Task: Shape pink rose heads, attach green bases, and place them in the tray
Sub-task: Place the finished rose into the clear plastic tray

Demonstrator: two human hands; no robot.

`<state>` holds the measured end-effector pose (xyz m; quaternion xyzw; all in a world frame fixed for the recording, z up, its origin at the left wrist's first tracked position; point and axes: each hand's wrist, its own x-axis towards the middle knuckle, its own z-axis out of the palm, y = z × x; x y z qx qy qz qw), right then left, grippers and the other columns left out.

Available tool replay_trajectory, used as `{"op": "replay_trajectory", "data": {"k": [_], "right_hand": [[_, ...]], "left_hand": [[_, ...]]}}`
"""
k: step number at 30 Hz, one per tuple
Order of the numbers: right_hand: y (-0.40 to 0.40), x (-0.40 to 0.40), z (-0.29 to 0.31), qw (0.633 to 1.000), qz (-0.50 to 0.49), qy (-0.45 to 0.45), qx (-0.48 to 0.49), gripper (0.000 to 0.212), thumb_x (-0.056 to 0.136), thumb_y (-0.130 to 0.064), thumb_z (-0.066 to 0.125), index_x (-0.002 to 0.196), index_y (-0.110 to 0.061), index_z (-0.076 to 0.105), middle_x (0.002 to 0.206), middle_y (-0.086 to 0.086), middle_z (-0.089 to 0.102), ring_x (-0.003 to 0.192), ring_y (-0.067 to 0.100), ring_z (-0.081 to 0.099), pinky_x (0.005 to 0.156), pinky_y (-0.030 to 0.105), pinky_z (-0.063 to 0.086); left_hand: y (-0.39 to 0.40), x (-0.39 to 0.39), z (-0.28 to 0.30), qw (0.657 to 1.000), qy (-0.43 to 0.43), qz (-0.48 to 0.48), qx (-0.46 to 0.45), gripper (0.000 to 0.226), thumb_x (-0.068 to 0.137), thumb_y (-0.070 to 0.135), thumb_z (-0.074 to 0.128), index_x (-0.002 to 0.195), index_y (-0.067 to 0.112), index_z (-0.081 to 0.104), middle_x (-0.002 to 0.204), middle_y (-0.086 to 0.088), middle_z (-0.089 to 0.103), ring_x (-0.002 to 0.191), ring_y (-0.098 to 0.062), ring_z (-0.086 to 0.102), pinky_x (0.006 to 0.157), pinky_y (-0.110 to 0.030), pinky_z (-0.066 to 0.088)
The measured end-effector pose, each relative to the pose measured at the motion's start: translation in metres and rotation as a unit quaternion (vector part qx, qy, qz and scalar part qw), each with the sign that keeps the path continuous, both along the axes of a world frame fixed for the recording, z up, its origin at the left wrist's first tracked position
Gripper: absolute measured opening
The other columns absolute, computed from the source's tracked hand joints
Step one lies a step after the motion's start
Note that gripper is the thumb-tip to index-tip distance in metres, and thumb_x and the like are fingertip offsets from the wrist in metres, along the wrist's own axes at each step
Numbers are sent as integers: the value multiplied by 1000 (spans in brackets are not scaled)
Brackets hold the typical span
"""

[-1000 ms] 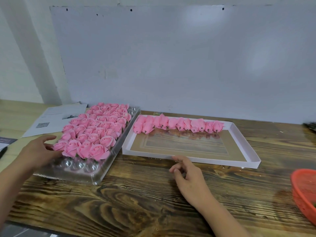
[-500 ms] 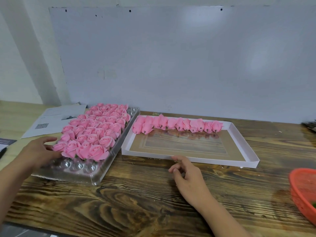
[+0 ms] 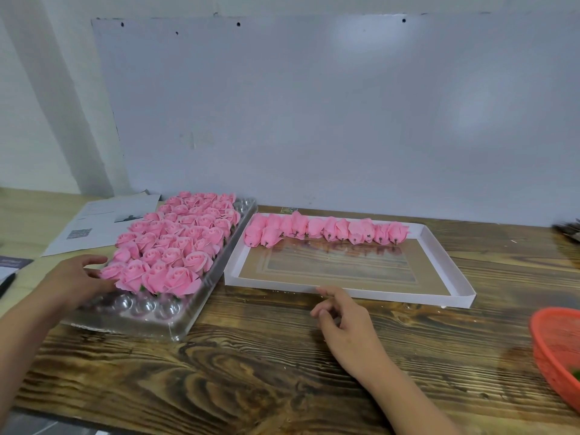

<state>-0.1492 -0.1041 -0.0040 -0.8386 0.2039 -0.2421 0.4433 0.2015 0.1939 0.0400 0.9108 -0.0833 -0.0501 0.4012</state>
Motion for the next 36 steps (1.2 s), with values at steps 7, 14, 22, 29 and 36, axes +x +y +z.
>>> {"op": "replay_trajectory", "data": {"k": [7,14,22,29,36], "right_hand": [[2,-2,3,1000,-1,0,0,46,99,-11,52,109,-56,43,96,-31,63,83,6,61,73,11,46],[2,0,4,1000,-2,-9,-7,45,98,-12,53,108,-56,45,96,-30,63,75,9,59,69,13,47],[-1,-1,4,992,-91,-86,2,26,94,-14,61,93,-39,55,89,-24,65,68,10,60,56,16,47],[-22,1,18,968,-200,-153,12,14,89,-14,64,81,-25,60,72,-8,62,71,-3,57,65,9,43],[-116,8,39,949,-302,-58,71,16,85,-10,55,71,-17,53,68,-3,54,65,15,48,60,29,33]], "left_hand": [[7,-17,8,999,10,-11,-31,84,70,-4,87,143,17,51,111,-18,67,95,-37,66,88,-56,56],[-15,-107,1,967,-206,45,-145,40,90,10,67,117,39,61,105,11,68,93,-10,65,90,-41,55],[-126,-210,-16,939,-189,-277,-80,23,87,22,75,81,40,62,81,26,67,74,1,63,61,-10,47],[-188,-225,-36,891,-186,-413,18,32,99,37,57,70,27,53,59,6,56,65,-7,59,61,-12,44],[-189,-226,-44,865,-229,-440,74,39,96,35,50,62,24,36,59,8,47,56,-7,45,59,-12,37]]}}
